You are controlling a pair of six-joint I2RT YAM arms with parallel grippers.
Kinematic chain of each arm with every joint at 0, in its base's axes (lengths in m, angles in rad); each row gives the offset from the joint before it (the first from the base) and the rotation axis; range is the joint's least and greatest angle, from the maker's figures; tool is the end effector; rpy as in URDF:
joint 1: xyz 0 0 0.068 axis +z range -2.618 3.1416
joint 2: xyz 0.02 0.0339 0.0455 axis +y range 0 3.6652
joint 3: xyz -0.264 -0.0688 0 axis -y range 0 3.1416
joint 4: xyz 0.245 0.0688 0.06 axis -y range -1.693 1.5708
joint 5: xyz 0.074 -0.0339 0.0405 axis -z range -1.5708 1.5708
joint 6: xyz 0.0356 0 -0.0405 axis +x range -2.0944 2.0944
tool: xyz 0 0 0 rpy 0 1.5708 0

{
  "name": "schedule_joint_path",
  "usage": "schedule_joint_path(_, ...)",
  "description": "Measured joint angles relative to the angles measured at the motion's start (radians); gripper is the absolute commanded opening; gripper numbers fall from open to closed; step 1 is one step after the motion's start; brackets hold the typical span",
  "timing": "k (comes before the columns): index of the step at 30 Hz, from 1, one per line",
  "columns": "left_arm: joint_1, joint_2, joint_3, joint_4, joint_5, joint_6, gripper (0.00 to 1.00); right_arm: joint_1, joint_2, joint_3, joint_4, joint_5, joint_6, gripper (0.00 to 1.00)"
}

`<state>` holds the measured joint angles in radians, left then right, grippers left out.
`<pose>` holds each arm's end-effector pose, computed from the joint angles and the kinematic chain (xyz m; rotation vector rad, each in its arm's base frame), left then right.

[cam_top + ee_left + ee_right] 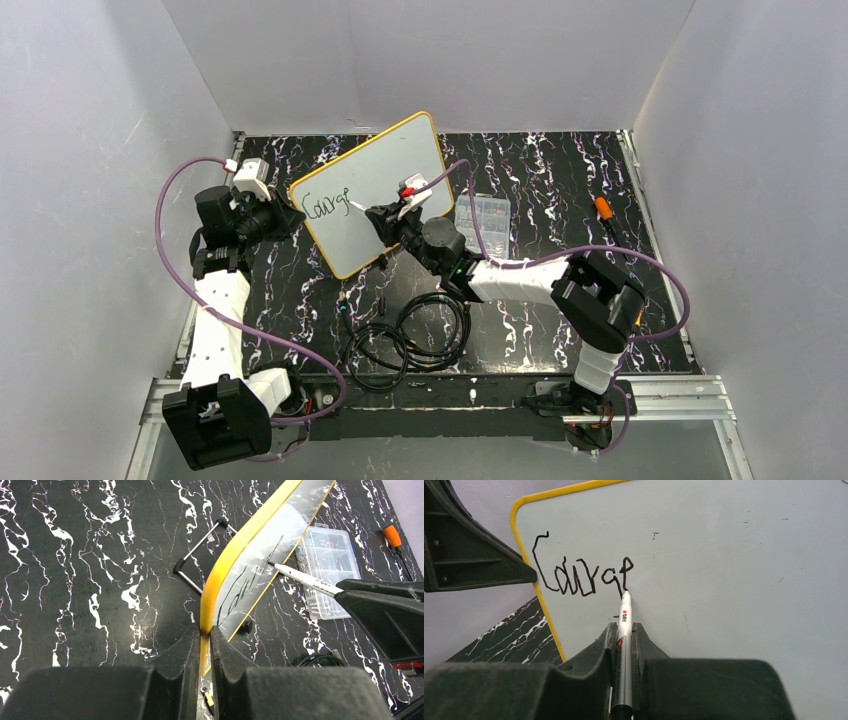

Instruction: Write a sentence on the whiteboard

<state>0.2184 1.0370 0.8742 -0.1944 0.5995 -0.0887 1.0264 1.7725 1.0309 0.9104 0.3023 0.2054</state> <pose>0.2328 0.0311 0.3241 0.1093 1.8894 -0.4875 0.2165 0.3371 0.2690 -0.3353 1.4197 0.8041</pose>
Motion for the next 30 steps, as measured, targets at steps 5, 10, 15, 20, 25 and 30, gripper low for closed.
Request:
schedule_joint_path(5,0.000,0.000,0.000,0.000,0.001,0.000,0.00,0.002,-0.010,0.000,-0.022,0.022,-0.009,0.01)
schedule_joint_path(10,0.000,0.000,0.000,0.000,0.008,-0.001,0.00,0.001,-0.029,-0.007,-0.039,0.037,-0.027,0.01)
schedule_joint_path(15,0.000,-0.002,0.000,0.001,0.014,-0.001,0.00,-0.003,-0.090,-0.058,-0.043,0.036,-0.047,0.01)
schedule_joint_path(20,0.000,-0.002,0.000,0.001,0.014,-0.001,0.00,-0.012,-0.125,-0.062,-0.040,0.037,-0.076,0.01)
schedule_joint_path(25,0.000,-0.002,0.000,0.001,0.014,-0.001,0.00,-0.030,-0.126,-0.059,-0.043,0.036,-0.096,0.01)
schedule_joint_path(30,0.000,-0.002,0.000,0.001,0.014,-0.001,0.00,-0.043,-0.119,-0.039,-0.042,0.035,-0.106,0.01)
